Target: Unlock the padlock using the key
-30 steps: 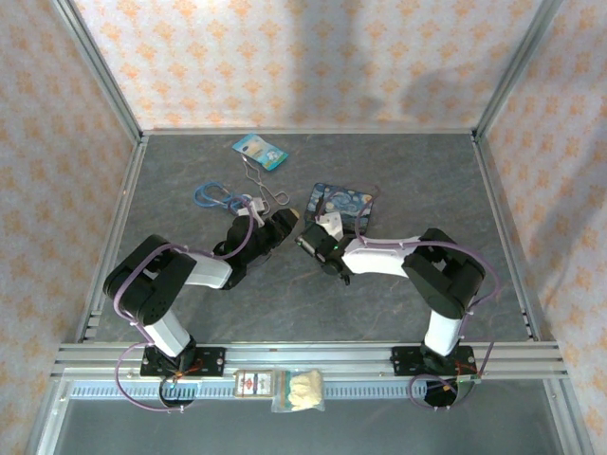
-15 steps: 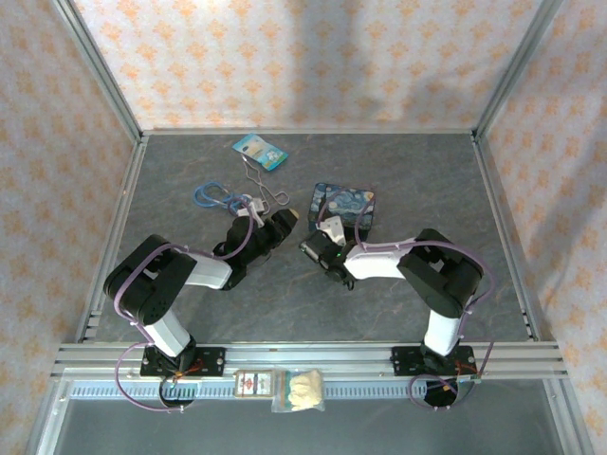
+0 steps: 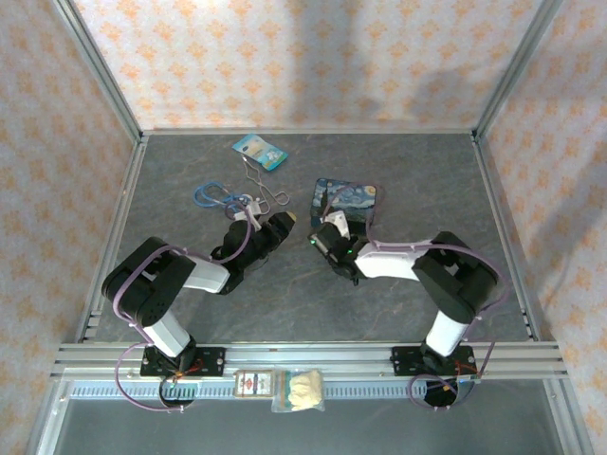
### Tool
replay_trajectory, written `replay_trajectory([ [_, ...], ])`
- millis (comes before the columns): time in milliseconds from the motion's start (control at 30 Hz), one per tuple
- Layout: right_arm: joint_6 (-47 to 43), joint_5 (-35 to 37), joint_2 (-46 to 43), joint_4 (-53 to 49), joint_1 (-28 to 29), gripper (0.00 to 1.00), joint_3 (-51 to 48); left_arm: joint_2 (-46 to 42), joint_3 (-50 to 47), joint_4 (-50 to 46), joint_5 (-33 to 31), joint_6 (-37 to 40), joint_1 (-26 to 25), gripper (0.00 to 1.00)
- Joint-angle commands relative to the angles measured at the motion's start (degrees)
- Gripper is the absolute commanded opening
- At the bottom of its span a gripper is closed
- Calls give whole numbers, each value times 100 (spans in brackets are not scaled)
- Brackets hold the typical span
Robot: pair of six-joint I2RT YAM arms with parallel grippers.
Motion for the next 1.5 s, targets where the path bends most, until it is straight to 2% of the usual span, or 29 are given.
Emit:
replay_trajectory([
  [0, -429, -1212, -337, 162, -312, 3, -145, -165, -95, 351, -95, 101, 49, 53],
  [267, -902, -3565, -400, 149, -1162, 0, 16, -138, -271, 662, 8, 32, 130, 53],
  [433, -850, -4159, -130, 54, -1447, 0, 52, -139, -410, 825, 51, -20, 175, 53],
  [567, -735, -4122, -106, 91, -1545, 0, 73, -121, -417, 853, 122, -31, 214, 53],
  [633, -653, -3989, -158, 96, -1548, 7, 108, -120, -416, 854, 138, -30, 227, 53],
  [700, -577, -3756, -152, 43, -1548, 19, 167, -112, -400, 851, 144, -30, 234, 53],
  [900, -497, -3421, -103, 74, -1520, 29, 151, -87, -311, 771, 202, -8, 249, 53],
  [1067, -446, -3451, -92, 225, -1409, 25, 33, -59, -245, 720, 210, -7, 260, 53],
  [1167, -481, -3439, -90, 261, -1389, 8, -10, -26, -206, 704, 230, -3, 259, 53],
  [1233, -641, -3406, -141, 225, -1389, 1, -32, -11, -178, 683, 237, 18, 262, 53],
  [1467, -2217, -3015, 12, -575, -1439, 0, 538, 80, 247, 309, 477, 438, 312, 53],
])
